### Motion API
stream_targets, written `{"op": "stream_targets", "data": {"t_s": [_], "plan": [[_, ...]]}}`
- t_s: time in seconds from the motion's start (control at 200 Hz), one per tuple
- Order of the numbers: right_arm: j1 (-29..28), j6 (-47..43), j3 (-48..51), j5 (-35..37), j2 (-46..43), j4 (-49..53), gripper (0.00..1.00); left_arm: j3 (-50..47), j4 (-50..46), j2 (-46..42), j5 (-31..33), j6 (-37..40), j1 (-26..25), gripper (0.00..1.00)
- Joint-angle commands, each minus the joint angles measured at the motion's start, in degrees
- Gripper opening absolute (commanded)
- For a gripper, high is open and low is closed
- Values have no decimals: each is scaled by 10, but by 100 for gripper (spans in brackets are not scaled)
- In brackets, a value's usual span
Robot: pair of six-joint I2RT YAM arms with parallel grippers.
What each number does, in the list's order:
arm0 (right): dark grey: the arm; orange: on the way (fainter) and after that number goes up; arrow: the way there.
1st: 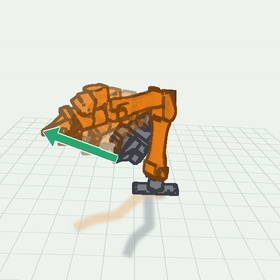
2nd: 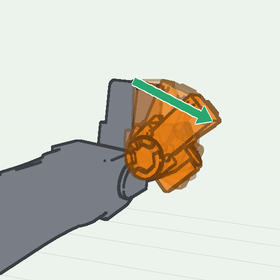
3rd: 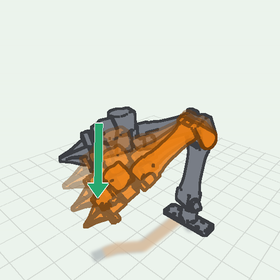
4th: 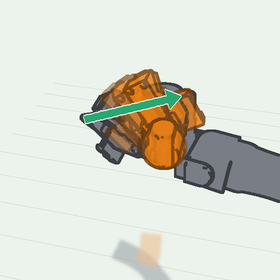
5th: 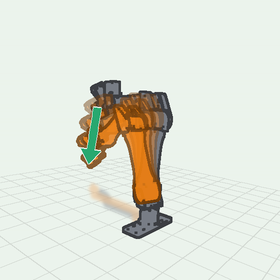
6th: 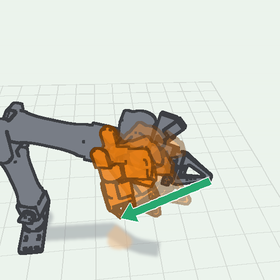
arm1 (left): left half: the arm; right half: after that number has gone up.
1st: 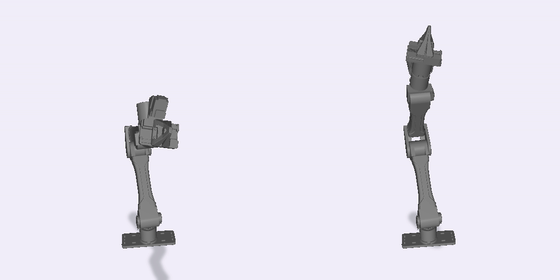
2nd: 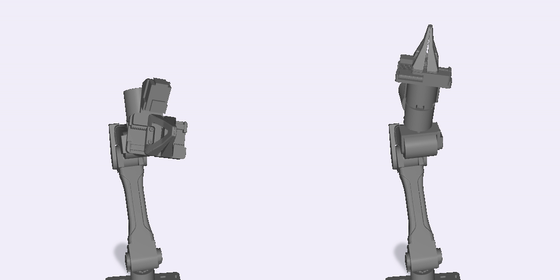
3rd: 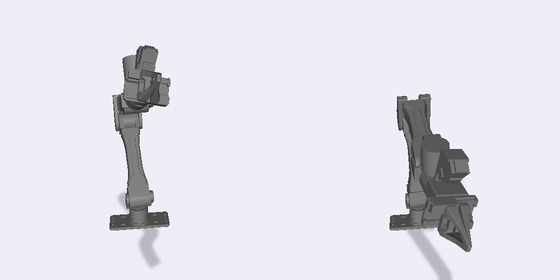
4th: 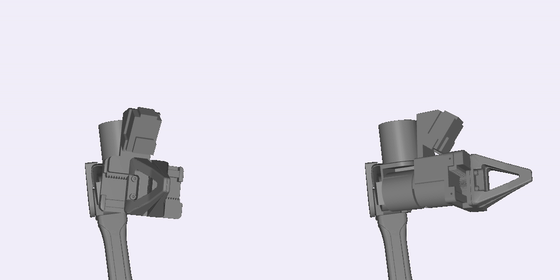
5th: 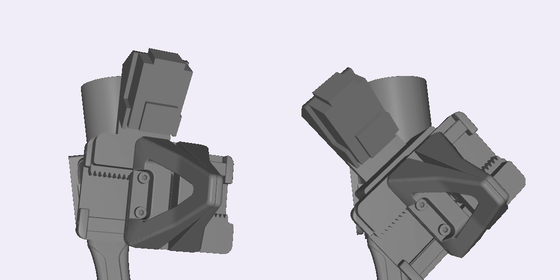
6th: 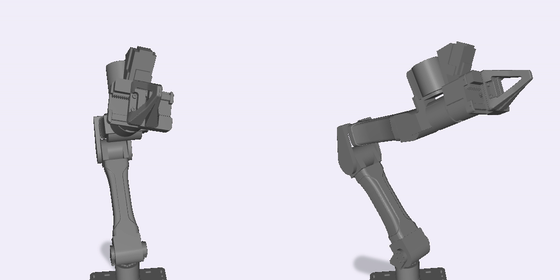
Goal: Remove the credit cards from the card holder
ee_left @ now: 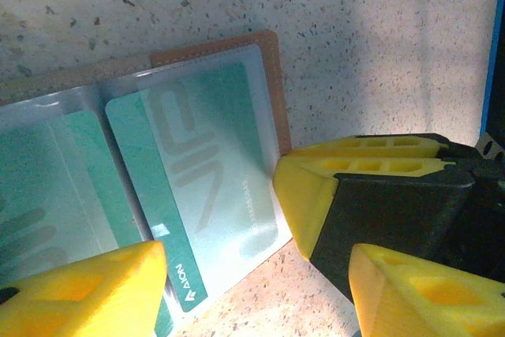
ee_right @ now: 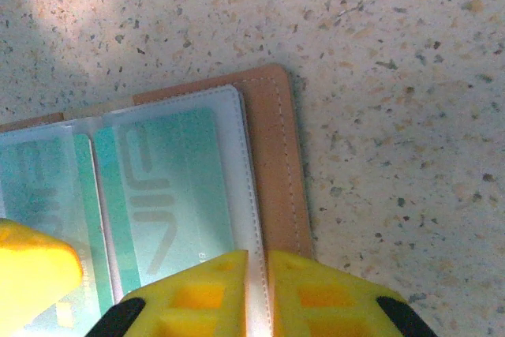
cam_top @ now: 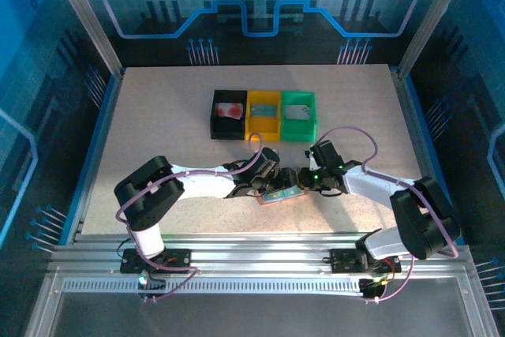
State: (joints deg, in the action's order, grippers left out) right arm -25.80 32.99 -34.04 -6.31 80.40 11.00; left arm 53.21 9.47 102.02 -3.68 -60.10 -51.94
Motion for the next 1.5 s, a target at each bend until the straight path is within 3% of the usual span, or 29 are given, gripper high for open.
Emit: {"op": "stream_targets", "data": {"t_s": [0.0, 0.425, 0.755, 1.496], "plan": [[7, 5, 9, -8, 7, -9, 14, -7, 1, 5, 17, -5, -5, 62], [8, 6, 12, -6, 5, -8, 13, -11, -22, 1, 49, -3, -16, 58], [9, 6, 13, -6, 4, -8, 13, -1, -75, -2, 75, -10, -18, 48], [9, 6, 13, -22, 18, -18, 13, 41, -104, 16, 78, -8, -21, 47]]}}
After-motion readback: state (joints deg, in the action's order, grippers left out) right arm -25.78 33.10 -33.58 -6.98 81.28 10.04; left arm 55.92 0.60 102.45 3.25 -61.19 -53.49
